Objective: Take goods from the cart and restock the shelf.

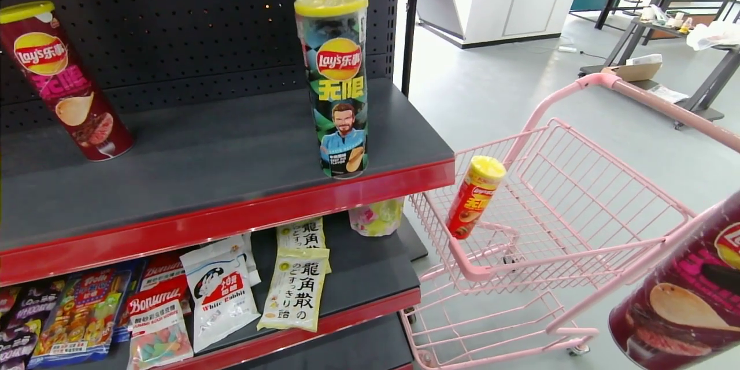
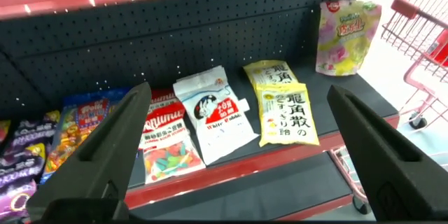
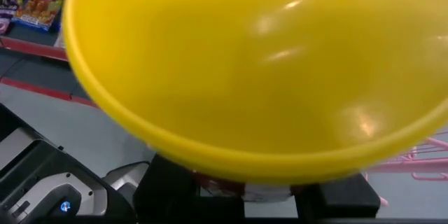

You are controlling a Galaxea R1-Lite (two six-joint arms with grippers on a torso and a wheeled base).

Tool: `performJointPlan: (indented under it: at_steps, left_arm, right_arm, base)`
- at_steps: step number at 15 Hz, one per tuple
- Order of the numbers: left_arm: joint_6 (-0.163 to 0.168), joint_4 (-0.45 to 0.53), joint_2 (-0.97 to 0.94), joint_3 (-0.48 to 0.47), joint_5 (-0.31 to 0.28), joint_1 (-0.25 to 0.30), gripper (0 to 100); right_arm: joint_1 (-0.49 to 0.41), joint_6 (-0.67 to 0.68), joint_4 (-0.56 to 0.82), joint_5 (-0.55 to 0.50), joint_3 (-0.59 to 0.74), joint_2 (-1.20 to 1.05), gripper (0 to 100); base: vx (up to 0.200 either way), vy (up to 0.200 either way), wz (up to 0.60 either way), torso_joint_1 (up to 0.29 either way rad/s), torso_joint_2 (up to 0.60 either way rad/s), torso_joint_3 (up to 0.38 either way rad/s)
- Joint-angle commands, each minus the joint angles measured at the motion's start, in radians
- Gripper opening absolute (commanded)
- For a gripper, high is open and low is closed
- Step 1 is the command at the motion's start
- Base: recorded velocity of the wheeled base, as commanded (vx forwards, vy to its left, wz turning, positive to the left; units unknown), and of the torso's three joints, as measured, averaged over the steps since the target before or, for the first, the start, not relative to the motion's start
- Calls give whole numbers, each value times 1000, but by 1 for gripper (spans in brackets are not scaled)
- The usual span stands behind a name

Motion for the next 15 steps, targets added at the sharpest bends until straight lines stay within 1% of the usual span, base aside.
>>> performJointPlan:
  at_steps: [1,7,10,13,15]
  left_arm:
    - [-1,0,4,0,0,0,100]
    - [-1,0,13,0,0,-2,100]
    - [-1,0,13,0,0,-2,100]
    - [-1,0,7,0,-1,-2,100]
    - [-1,0,-2,0,-1,0,100]
  right_arm:
    - [-1,0,-2,1,-3,30,0]
    - [-4,2,-15,-3,0,56,0]
    - [-22,2,-15,-15,4,69,0]
    - [-22,0,-15,-17,7,71,0]
    - [-22,0,-15,-15,18,77,0]
  base:
    - [0,0,0,188,-549,-359]
    - [0,0,0,213,-582,-371]
    - [0,0,0,167,-422,-263]
    - [0,0,0,29,-65,-36]
    - [0,0,600,2,-12,-5]
